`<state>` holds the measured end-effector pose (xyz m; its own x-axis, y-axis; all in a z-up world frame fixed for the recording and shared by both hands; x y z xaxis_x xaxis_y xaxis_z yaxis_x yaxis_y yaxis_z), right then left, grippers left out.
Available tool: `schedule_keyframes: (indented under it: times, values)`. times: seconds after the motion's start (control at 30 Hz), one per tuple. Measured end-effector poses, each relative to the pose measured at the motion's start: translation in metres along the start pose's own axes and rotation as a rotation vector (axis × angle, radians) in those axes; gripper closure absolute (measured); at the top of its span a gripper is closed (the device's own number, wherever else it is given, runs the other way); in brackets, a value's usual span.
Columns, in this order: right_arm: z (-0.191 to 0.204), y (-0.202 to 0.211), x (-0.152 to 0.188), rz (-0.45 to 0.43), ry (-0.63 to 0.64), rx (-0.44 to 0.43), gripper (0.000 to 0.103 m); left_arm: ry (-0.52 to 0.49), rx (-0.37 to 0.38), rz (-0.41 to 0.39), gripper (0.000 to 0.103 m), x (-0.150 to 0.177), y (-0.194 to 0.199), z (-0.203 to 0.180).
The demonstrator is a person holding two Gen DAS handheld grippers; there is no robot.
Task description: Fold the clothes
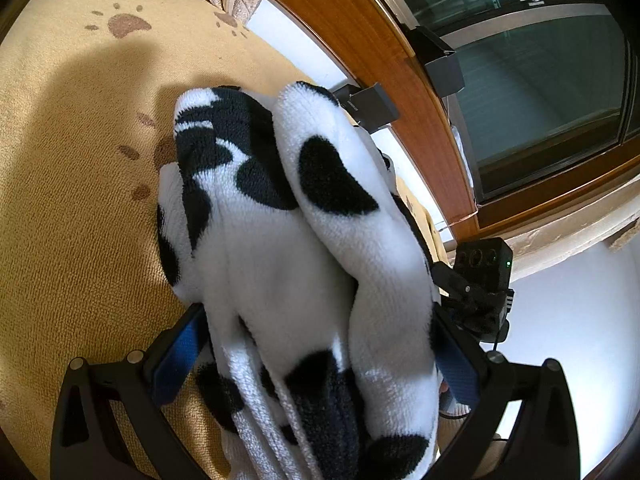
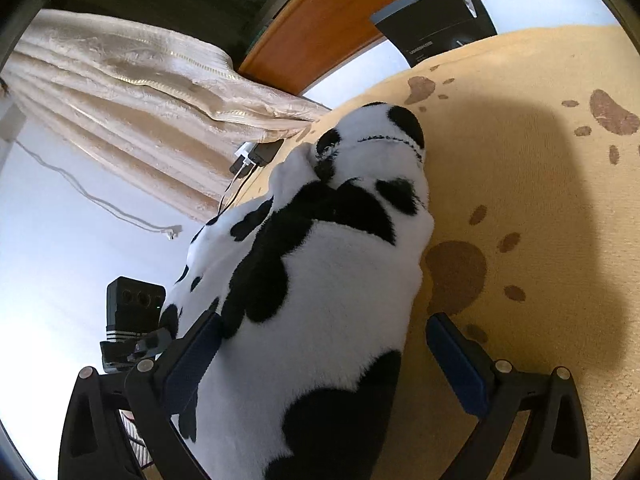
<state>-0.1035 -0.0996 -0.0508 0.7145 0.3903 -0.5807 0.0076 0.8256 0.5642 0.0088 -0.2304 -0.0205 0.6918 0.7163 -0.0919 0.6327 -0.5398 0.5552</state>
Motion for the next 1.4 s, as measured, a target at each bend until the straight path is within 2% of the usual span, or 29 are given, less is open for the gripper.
schedule_keyframes:
  times: [0.13, 0.23, 0.37, 0.63, 0.8, 0.9, 1.03, 1.07, 1.13, 1.2, 1.3, 1.4]
  values:
    - [0.016, -0.013, 0.003, 0.046, 0.009, -0.085, 0.0, 0.016, -0.006, -0.013, 0.0, 0.0, 0.0, 0.0]
    - [0.026, -0.022, 0.007, 0.084, 0.038, -0.096, 0.0, 0.02, -0.013, -0.018, 0.0, 0.002, 0.001, 0.0]
    - [0.022, -0.021, 0.003, 0.061, 0.0, -0.117, 0.0, 0.024, -0.008, -0.015, 0.0, -0.001, 0.001, 0.002]
    - [0.025, -0.025, 0.006, 0.093, 0.087, -0.074, 0.0, 0.015, -0.033, -0.016, 0.0, -0.001, -0.003, -0.001]
    - [0.031, -0.028, 0.011, 0.117, 0.2, -0.036, 0.0, -0.019, -0.09, -0.026, 0.0, -0.002, -0.009, -0.006]
    - [0.029, -0.029, 0.011, 0.13, 0.197, -0.044, 0.0, -0.033, -0.124, -0.044, 0.0, -0.003, -0.012, -0.009]
    - [0.025, -0.03, 0.007, 0.111, 0.145, -0.066, 0.0, -0.039, -0.12, -0.081, 0.0, -0.006, -0.013, -0.01]
    - [0.025, -0.031, 0.007, 0.104, 0.144, -0.058, 0.002, -0.043, -0.118, -0.091, 0.0, -0.006, -0.013, -0.01]
    - [0.025, -0.033, 0.007, 0.091, 0.14, -0.048, 0.022, -0.1, -0.157, -0.093, 0.0, -0.003, -0.017, -0.014]
    - [0.026, -0.032, 0.008, 0.073, 0.131, -0.069, 0.031, -0.12, -0.182, -0.094, 0.001, 0.0, -0.02, -0.017]
    - [0.029, -0.026, 0.008, 0.041, 0.139, -0.077, 0.042, -0.108, -0.179, -0.091, 0.002, 0.001, -0.02, -0.021]
    - [0.046, -0.014, 0.003, 0.008, 0.206, -0.057, 0.046, -0.097, -0.137, -0.094, 0.016, 0.002, -0.012, -0.033]
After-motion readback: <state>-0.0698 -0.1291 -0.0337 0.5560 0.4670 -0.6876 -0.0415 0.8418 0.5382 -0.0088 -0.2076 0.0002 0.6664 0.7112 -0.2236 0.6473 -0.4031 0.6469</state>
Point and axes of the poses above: each gripper's, at about its wrist camera, not at the fingertips, and y roughly against the way its jaws point, z to its left, x to its underside, the point moved 8 cm from there along -y, roughly the way its jaws point, and after that the axes turned 15 degrees about y, right-handed, at the moved point
